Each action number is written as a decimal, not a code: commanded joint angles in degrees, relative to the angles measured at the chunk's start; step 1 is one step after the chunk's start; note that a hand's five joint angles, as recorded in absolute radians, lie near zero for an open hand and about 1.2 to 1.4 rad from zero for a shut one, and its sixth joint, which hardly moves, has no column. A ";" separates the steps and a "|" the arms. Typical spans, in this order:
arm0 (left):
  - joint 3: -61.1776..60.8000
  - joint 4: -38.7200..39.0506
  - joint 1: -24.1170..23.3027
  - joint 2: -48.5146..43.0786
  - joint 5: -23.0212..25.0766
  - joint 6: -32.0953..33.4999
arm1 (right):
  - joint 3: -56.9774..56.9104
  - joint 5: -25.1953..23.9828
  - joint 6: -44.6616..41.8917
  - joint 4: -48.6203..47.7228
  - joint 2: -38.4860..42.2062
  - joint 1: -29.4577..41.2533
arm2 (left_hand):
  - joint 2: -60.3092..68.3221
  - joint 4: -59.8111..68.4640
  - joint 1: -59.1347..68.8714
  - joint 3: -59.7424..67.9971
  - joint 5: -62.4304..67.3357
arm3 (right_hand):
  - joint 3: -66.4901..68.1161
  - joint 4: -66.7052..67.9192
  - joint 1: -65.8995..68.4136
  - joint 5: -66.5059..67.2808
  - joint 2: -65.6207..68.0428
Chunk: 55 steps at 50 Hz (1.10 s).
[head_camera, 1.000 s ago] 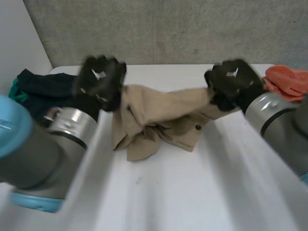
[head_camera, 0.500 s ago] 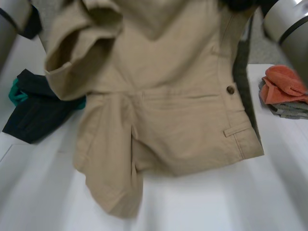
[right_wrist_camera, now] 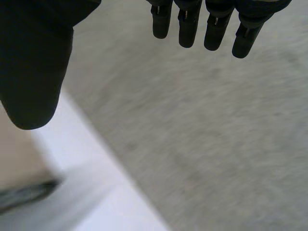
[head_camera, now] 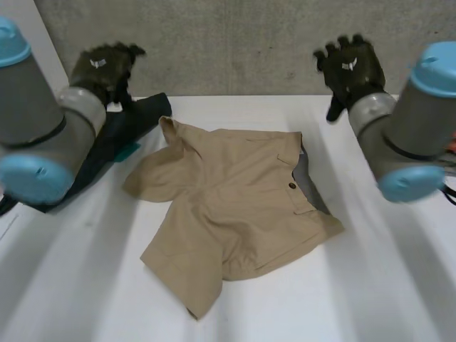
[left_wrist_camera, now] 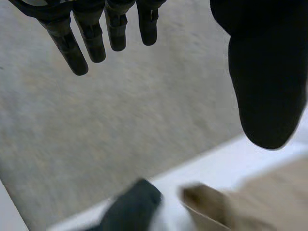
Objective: Fold the laundry.
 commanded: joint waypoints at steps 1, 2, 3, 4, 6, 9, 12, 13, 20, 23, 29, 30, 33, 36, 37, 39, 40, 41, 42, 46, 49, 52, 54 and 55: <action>-32.08 -6.81 -10.06 16.85 5.38 8.96 | 21.11 -13.30 -8.48 18.78 -10.79 -3.69 | 20.63 20.83 21.39 20.49 19.63 | 16.28 16.34 15.59 15.70 16.31; -34.40 -6.82 -11.21 17.47 5.57 9.49 | 23.15 -14.19 -9.46 19.33 -11.23 -4.22 | 22.67 22.88 23.43 22.54 21.67 | 16.30 16.36 15.62 15.72 16.34; -36.51 -6.64 -12.36 18.00 5.57 9.76 | 25.00 -15.24 -10.51 19.24 -11.50 -4.66 | 24.02 24.23 24.79 23.89 23.02 | 16.47 16.53 15.78 15.89 16.50; -38.36 -6.29 -13.59 18.35 5.48 9.94 | 26.75 -16.38 -11.48 18.81 -11.50 -4.92 | 24.54 24.74 25.30 24.40 23.54 | 16.64 16.69 15.95 16.06 16.67; -42.58 -4.54 -16.66 18.45 4.61 9.85 | 31.68 -19.81 -14.82 16.44 -11.59 -5.71 | 25.05 25.25 25.81 24.91 24.04 | 16.80 16.86 16.12 16.23 16.84; -45.67 -1.38 -19.57 17.04 2.32 9.59 | 36.33 -23.15 -17.54 10.40 -10.80 -6.85 | 22.20 22.40 22.96 22.06 21.20 | 16.80 16.86 16.12 16.23 16.84; -46.11 3.09 -20.19 14.33 -1.27 9.76 | 38.11 -23.95 -17.73 5.02 -9.05 -7.30 | 18.17 18.38 18.93 18.04 17.17 | 16.80 16.86 16.12 16.23 16.84; -46.02 4.07 -20.10 13.62 -2.07 9.76 | 38.37 -23.60 -17.38 2.31 -7.82 -7.47 | 16.32 16.52 17.08 16.18 15.32 | 16.80 16.86 16.12 16.23 16.84; -45.06 10.93 -19.14 8.70 -4.89 12.04 | 38.64 -22.55 -13.43 -4.65 -4.74 -7.47 | 10.75 10.95 11.51 10.61 9.75 | 18.81 18.87 18.13 18.23 18.84; -44.71 11.90 -18.87 6.94 -4.45 13.45 | 38.81 -22.54 -12.64 -6.50 -4.30 -7.56 | 12.08 12.29 12.85 11.95 11.08 | 27.35 27.41 26.67 26.77 27.39; -44.70 14.71 -18.70 4.38 -4.36 16.44 | 39.16 -22.54 -11.75 -8.97 -4.29 -7.74 | 40.30 40.50 41.06 40.16 39.30 | 67.12 67.18 66.44 66.54 67.16; -44.79 16.37 -18.70 3.86 -4.36 16.96 | 39.34 -22.54 -11.67 -9.14 -4.47 -7.74 | 54.67 54.88 55.44 54.54 53.67 | 67.12 67.18 66.44 66.54 67.16; -45.23 18.40 -18.35 3.85 -4.36 17.41 | 39.69 -22.46 -11.93 -8.80 -5.08 -7.74 | 68.09 68.29 68.85 67.96 67.09 | 67.12 67.18 66.44 66.54 67.16; -46.37 19.29 -18.08 5.52 -4.36 17.15 | 40.39 -22.11 -13.07 -6.87 -7.19 -8.00 | 68.09 68.29 68.85 67.96 67.09 | 67.12 67.18 66.44 66.54 67.16; -46.81 19.20 -18.08 6.66 -4.28 16.97 | 40.57 -21.93 -13.59 -6.08 -7.98 -8.18 | 68.09 68.29 68.85 67.96 67.09 | 67.12 67.18 66.44 66.54 67.16; -48.22 18.67 -17.91 11.22 -4.01 16.18 | 41.10 -21.67 -15.53 -2.83 -10.79 -9.32 | 68.09 68.29 68.85 67.96 67.09 | 67.12 67.18 66.44 66.54 67.16; -48.74 18.32 -17.90 12.54 -3.84 15.83 | 41.27 -21.58 -16.40 -1.60 -11.75 -9.67 | 68.09 68.29 68.85 67.96 67.09 | 67.12 67.18 66.44 66.54 67.16; -49.70 17.36 -17.64 15.17 -3.40 15.13 | 41.36 -21.49 -17.45 0.07 -12.72 -10.02 | 68.09 68.29 68.85 67.96 67.09 | 67.12 67.18 66.44 66.54 67.16; -50.15 16.57 -17.47 16.41 -3.05 14.69 | 41.62 -21.14 -19.99 3.91 -14.82 -10.81 | 68.09 68.29 68.85 67.96 67.09 | 67.12 67.18 66.44 66.54 67.16; -51.82 9.46 -16.15 21.25 -0.94 12.40 | 42.15 -20.26 -25.63 16.22 -20.19 -13.62 | 68.09 68.29 68.85 67.96 67.09 | 67.12 67.18 66.44 66.54 67.16; -51.74 0.59 -15.01 23.45 1.87 9.95 | 42.77 -17.72 -29.85 28.71 -23.71 -15.56 | 68.09 68.29 68.85 67.96 67.09 | 67.12 67.18 66.44 66.54 67.16; -50.69 -8.88 -13.26 23.81 4.68 7.05 | 43.47 -16.48 -34.23 39.32 -26.08 -17.92 | 68.09 68.29 68.85 67.96 67.09 | 67.12 67.18 66.44 66.54 67.16; -50.07 -13.13 -12.11 23.72 5.74 5.73 | 43.47 -17.35 -36.53 40.69 -26.70 -18.46 | 68.09 68.29 68.85 67.96 67.09 | 67.12 67.18 66.44 66.54 67.16; -49.63 -14.89 -11.58 23.72 6.18 5.11 | 43.47 -17.97 -37.41 40.60 -26.88 -18.37 | 68.09 68.29 68.85 67.96 67.09 | 67.12 67.18 66.44 66.54 67.16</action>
